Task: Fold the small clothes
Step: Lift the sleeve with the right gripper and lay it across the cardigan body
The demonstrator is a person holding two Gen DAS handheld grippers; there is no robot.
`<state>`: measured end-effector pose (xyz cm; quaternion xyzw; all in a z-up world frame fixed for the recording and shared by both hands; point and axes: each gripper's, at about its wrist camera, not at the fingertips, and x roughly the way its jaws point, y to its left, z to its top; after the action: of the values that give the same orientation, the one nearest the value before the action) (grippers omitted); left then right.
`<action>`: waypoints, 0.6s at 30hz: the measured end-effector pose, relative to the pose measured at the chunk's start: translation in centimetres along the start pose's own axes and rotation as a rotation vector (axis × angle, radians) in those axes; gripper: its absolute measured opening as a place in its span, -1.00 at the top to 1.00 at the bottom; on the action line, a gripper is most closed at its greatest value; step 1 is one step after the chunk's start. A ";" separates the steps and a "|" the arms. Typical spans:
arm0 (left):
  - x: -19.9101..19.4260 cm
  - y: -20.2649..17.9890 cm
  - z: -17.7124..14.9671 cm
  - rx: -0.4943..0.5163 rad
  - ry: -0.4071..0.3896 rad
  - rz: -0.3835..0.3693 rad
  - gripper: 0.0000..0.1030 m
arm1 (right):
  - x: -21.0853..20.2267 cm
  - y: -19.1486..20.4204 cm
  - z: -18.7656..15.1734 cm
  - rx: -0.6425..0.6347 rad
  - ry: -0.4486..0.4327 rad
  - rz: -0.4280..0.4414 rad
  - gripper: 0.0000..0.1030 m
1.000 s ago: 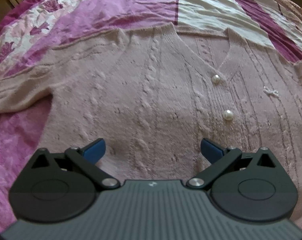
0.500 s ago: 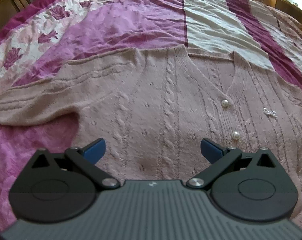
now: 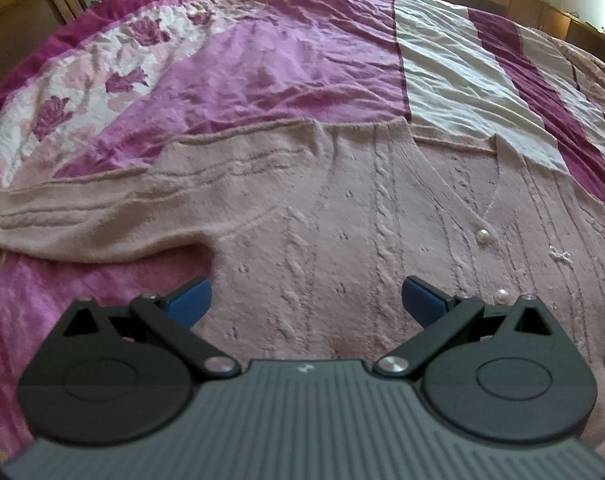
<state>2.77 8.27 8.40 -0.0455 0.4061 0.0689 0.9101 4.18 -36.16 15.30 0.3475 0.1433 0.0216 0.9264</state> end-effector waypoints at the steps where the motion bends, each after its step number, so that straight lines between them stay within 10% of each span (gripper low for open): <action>1: -0.1 0.1 0.1 0.001 -0.006 0.000 -1.00 | 0.1 0.7 -0.3 -0.008 0.002 0.006 0.87; 18: -1.3 2.6 0.5 -0.021 -0.051 -0.063 -1.00 | 6.0 10.0 -8.3 -0.131 0.134 0.065 0.87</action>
<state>1.87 10.75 9.66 -0.0664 0.3806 0.0455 0.9212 8.20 -22.45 14.36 0.2882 0.1919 0.0840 0.9344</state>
